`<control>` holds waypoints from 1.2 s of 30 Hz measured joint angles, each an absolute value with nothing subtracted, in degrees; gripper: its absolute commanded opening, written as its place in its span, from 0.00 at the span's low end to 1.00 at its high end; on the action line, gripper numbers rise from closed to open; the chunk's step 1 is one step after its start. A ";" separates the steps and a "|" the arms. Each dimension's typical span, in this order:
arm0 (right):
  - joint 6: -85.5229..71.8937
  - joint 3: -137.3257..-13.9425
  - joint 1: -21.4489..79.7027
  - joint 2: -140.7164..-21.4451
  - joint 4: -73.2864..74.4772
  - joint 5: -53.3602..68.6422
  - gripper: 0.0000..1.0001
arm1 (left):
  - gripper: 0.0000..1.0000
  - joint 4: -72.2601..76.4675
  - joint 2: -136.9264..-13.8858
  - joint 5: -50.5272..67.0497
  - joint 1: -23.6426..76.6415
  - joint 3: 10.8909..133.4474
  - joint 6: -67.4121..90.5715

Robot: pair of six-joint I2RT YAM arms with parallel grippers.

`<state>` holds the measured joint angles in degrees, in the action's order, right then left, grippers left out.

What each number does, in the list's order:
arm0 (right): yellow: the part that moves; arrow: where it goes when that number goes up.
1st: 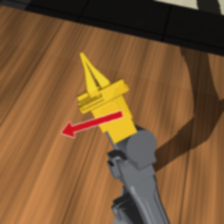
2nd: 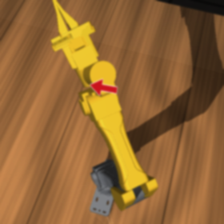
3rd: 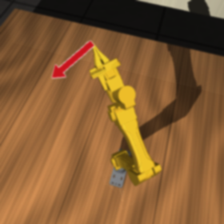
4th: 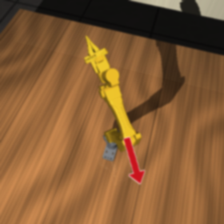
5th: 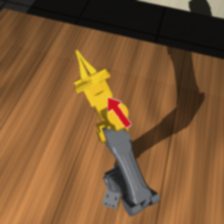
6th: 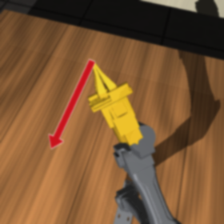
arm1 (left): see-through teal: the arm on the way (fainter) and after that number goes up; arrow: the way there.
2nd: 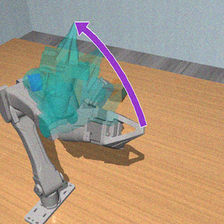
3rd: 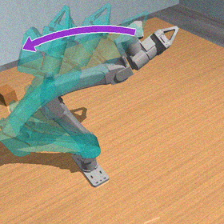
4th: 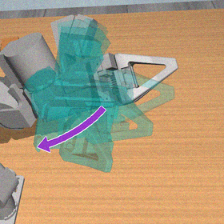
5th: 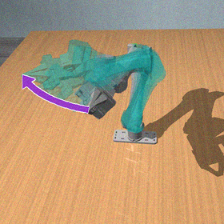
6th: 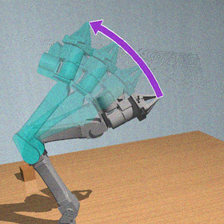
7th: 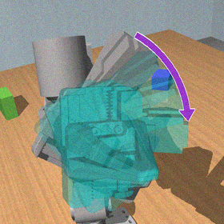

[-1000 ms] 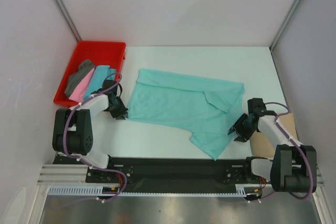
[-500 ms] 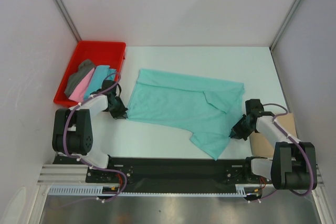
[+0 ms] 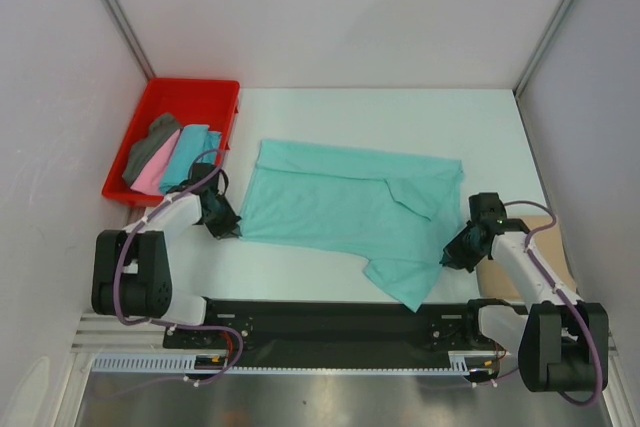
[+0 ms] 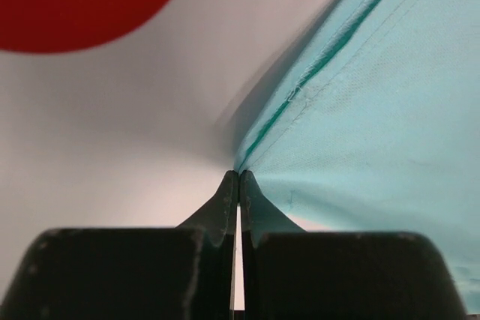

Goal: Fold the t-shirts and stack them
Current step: Fold the tshirt

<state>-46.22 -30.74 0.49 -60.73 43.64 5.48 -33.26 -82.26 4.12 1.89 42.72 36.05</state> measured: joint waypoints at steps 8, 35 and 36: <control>-40.45 -40.60 0.91 -65.89 45.32 5.43 0.00 | 0.00 -36.93 -82.37 4.29 2.20 49.30 35.53; -29.82 -69.63 -5.13 -97.27 41.25 9.65 0.00 | 0.00 -39.68 -113.84 6.37 3.88 85.82 35.51; -29.74 -69.89 -5.17 -97.86 41.25 9.78 0.01 | 0.00 -39.79 -114.45 6.44 3.90 86.48 35.51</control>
